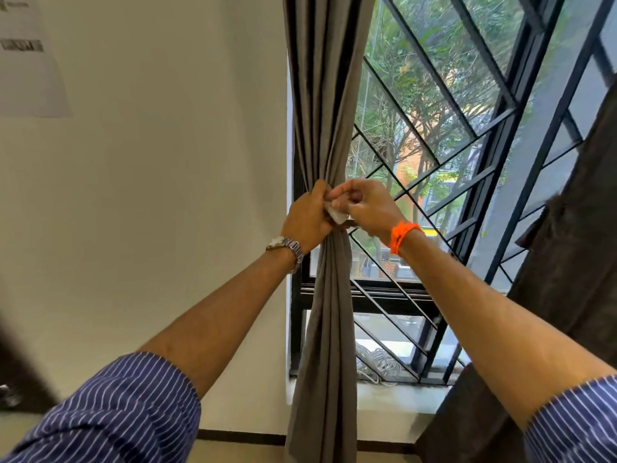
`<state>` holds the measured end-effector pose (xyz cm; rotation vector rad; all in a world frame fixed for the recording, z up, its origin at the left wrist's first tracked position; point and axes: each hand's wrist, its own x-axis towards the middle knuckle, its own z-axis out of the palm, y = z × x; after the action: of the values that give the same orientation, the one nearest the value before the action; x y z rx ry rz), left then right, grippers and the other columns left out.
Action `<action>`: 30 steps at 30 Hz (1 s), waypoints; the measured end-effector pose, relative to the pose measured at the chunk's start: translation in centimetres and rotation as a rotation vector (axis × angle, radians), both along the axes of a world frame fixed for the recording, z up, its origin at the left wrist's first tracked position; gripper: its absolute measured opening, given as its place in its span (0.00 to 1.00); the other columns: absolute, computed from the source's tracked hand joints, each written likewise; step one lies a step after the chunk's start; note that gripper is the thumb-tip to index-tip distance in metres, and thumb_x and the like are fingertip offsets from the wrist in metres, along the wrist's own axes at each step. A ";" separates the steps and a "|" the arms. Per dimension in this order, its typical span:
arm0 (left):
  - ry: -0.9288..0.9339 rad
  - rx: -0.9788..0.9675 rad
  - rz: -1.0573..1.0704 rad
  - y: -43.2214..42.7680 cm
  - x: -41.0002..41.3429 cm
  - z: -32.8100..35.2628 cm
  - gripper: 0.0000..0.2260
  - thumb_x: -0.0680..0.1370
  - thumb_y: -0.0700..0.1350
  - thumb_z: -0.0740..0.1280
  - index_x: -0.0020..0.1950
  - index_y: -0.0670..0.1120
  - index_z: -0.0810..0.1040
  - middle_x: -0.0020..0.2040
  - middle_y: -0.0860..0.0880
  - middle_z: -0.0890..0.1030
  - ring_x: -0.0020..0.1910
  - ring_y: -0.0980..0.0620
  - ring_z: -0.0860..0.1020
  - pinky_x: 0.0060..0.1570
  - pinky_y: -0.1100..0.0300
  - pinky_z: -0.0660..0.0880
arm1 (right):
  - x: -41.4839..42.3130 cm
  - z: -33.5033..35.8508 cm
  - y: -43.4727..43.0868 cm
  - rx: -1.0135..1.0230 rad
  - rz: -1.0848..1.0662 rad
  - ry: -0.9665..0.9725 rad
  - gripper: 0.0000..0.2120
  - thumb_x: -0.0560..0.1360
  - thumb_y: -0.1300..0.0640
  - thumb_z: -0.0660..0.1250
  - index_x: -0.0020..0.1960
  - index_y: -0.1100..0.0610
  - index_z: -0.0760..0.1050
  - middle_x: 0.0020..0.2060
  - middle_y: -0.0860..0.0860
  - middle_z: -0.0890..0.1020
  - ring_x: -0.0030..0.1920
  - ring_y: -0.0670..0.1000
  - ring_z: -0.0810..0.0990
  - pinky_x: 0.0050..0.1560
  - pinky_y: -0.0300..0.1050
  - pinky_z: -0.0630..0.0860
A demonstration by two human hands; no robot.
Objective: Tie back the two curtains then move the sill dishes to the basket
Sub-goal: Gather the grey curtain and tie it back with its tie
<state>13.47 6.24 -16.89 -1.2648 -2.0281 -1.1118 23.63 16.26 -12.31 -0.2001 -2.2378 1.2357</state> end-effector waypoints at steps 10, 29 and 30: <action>-0.226 0.040 -0.053 -1.0 -1.3 -0.2 0.13 0.71 0.46 0.74 0.36 0.55 0.70 0.34 0.53 0.77 0.33 0.49 0.76 0.32 0.51 0.76 | 1.8 -0.4 1.4 -0.110 0.121 -0.137 0.20 0.72 0.75 0.59 0.47 0.53 0.79 0.50 0.53 0.81 0.46 0.52 0.78 0.42 0.48 0.81; -0.051 0.001 -0.126 -6.1 -2.1 -1.1 0.08 0.67 0.37 0.75 0.35 0.42 0.76 0.34 0.47 0.80 0.34 0.49 0.78 0.37 0.54 0.77 | -2.8 -2.6 -1.7 0.488 0.018 0.174 0.07 0.71 0.65 0.69 0.48 0.59 0.81 0.41 0.54 0.84 0.44 0.53 0.82 0.48 0.51 0.79; 0.016 -0.001 -0.092 -6.4 -1.8 -1.2 0.07 0.67 0.38 0.75 0.35 0.43 0.77 0.33 0.48 0.80 0.33 0.48 0.77 0.35 0.52 0.76 | -3.2 -2.9 -1.8 0.540 0.008 0.184 0.08 0.71 0.66 0.67 0.48 0.59 0.80 0.40 0.54 0.83 0.42 0.55 0.81 0.45 0.51 0.79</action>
<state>11.67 -0.13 -18.05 -1.3755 -1.9764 -1.1384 20.46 14.43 -15.16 0.1265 -2.3127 0.5868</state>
